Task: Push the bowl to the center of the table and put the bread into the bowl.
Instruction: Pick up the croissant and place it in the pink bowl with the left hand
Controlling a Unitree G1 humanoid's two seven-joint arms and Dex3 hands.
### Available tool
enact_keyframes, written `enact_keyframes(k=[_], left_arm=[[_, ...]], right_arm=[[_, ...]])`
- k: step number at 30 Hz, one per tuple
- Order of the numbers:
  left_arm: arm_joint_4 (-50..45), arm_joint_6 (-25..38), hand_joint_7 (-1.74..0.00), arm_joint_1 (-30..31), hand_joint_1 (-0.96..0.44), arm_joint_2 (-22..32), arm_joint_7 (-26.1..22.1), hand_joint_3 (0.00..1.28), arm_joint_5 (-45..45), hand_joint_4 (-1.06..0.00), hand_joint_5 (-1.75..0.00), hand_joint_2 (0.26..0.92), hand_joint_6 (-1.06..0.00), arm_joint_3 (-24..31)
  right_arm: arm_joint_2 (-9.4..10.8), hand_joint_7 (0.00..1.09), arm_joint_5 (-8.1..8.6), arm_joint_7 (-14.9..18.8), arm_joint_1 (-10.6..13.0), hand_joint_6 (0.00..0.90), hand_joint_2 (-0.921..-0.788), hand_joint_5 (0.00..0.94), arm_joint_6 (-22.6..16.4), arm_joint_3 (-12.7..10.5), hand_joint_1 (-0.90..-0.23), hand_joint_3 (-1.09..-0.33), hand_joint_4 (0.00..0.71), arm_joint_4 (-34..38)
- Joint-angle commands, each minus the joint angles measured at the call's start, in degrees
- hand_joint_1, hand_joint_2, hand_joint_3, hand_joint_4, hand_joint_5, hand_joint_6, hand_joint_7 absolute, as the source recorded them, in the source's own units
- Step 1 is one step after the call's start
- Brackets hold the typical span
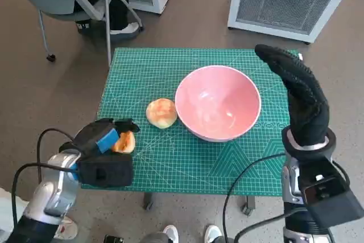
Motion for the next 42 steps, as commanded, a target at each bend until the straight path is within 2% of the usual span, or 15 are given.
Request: enact_keyframes(k=[1, 8, 13, 19, 24, 27, 29, 34, 37, 42], left_arm=[[-4.8, -0.1, -1.12, -2.2, 0.0, 0.9, 0.0, 0.09, -1.7, -0.7, -1.22, 0.921, -0.59, 3.5], [-9.1, -0.6, -1.1, -7.2, 0.0, -0.4, 1.4, 0.03, -3.5, -0.77, -1.13, 0.92, -0.64, 7.1], [-11.9, 0.1, -1.04, -12.5, 0.0, -2.4, 2.8, 0.01, -3.1, -0.8, -1.09, 0.911, -0.69, 7.6], [-13.6, 0.5, -0.93, -19.2, 0.0, -6.9, 6.1, 0.0, -0.4, -0.87, -1.01, 0.877, -0.79, 4.9], [-11.2, -3.0, -0.81, -24.2, 0.0, -11.1, 9.9, 0.0, 1.7, -0.9, -1.03, 0.858, -0.86, 0.7], [-7.9, -5.9, -0.85, -26.9, 0.0, -13.1, 11.3, 0.01, 2.1, -0.89, -1.02, 0.861, -0.84, -1.7], [-4.9, -8.1, -0.95, -28.8, 0.0, -14.2, 11.6, 0.01, 2.0, -0.86, -1.01, 0.874, -0.79, -3.5], [3.9, -12.6, -1.14, -33.7, 0.0, -17.1, 10.4, 0.02, 1.1, -0.78, -1.03, 0.91, -0.67, -7.4], [8.7, -14.7, -1.2, -36.0, 0.0, -19.1, 9.8, 0.04, 0.4, -0.76, -1.05, 0.917, -0.63, -9.1], [17.7, -17.0, -1.2, -39.6, 0.0, -22.4, 10.1, 0.07, 0.8, -0.73, -1.12, 0.92, -0.59, -11.8]], right_arm=[[-0.1, 0.71, 0.11, 0.7, 0.1, -0.001, -0.921, 0.003, 0.1, 0.4, -0.563, -0.716, 0.294, 0.8], [-0.1, 0.71, 0.62, 1.1, -0.2, -0.001, -0.921, 0.003, -0.1, 0.4, -0.558, -0.717, 0.294, 1.2], [-0.1, 0.71, 0.78, 1.2, -0.4, -0.001, -0.921, 0.002, -0.2, 0.4, -0.557, -0.717, 0.294, 1.4], [-0.1, 0.71, 0.82, 1.3, -0.7, -0.001, -0.921, 0.002, -0.4, 0.3, -0.557, -0.717, 0.294, 1.6], [-0.1, 0.71, 1.08, 1.5, -1.0, -0.001, -0.921, 0.003, -0.5, 0.4, -0.552, -0.718, 0.294, 1.9], [0.0, 0.71, 1.03, 1.5, -1.1, -0.001, -0.921, 0.003, -0.6, 0.4, -0.551, -0.717, 0.294, 1.9], [0.0, 0.71, 1.05, 1.5, -1.1, -0.001, -0.921, 0.003, -0.6, 0.4, -0.55, -0.716, 0.295, 1.8], [0.0, 0.71, 1.1, 1.5, -0.8, -0.001, -0.921, 0.004, -0.8, 0.3, -0.551, -0.714, 0.297, 1.5], [-0.2, 0.71, 1.27, 1.6, -0.6, -0.001, -0.921, 0.006, -1.0, 0.1, -0.554, -0.71, 0.3, 1.5], [-0.6, 0.71, 1.41, 1.6, -0.2, -0.001, -0.921, 0.007, -1.1, -0.4, -0.558, -0.705, 0.302, 1.2]])
